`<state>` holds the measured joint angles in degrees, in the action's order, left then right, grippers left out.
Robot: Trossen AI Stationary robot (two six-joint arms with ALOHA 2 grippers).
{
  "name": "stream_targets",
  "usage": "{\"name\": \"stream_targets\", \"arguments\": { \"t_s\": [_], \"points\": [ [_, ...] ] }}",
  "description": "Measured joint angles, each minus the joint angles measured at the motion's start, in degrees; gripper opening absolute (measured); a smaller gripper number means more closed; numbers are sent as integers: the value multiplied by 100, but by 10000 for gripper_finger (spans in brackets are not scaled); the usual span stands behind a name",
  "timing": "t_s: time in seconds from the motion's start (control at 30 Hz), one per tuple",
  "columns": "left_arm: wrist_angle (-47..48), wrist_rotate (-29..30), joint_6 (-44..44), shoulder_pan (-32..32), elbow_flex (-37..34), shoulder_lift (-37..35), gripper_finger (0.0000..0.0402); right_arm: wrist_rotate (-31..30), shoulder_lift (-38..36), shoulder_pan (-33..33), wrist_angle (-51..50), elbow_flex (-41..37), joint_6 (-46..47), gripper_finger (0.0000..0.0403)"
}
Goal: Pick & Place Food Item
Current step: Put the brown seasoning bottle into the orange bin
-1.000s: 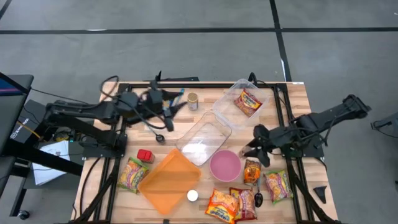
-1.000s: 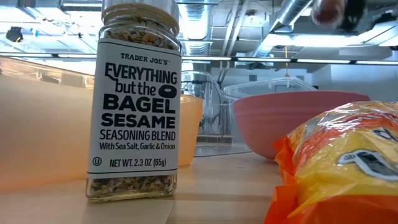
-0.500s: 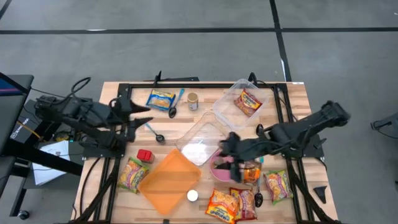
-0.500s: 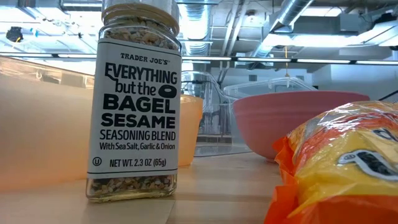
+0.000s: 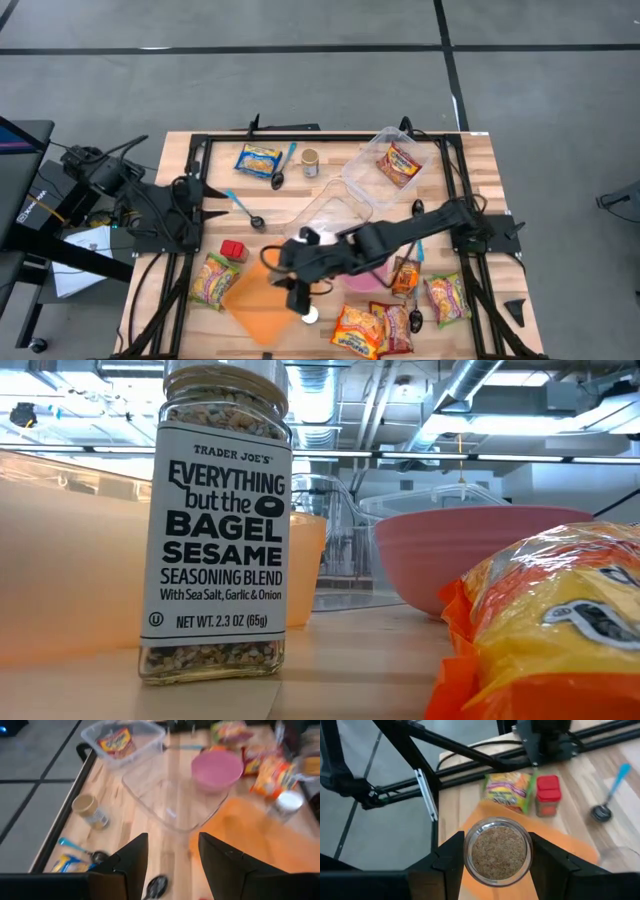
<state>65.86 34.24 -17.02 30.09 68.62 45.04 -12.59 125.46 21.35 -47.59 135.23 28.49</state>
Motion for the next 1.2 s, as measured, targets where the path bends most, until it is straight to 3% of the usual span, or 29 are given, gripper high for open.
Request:
{"name": "stream_targets", "arguments": {
  "t_s": [0.1, 0.23, 0.73, 0.9, 1.2],
  "points": [
    [224, 41, 0, -2, -2, -4, 167, 391, -16, -61, 625, -511, 342, 173],
    [278, 44, 0, -2, -2, -5, 167, 610, 43, -130, 459, -561, 692, 173],
    [274, 138, 2, -4, -2, -4, 167, 444, 988, 96, 674, -554, 1456, 173],
    [272, 138, -4, -4, -2, 2, 167, -60, 1166, 114, 160, -563, 1754, 173],
    [270, 137, -173, -4, -2, 0, 167, 8, 1410, 60, -42, -554, 1812, 173]
  ]
}}
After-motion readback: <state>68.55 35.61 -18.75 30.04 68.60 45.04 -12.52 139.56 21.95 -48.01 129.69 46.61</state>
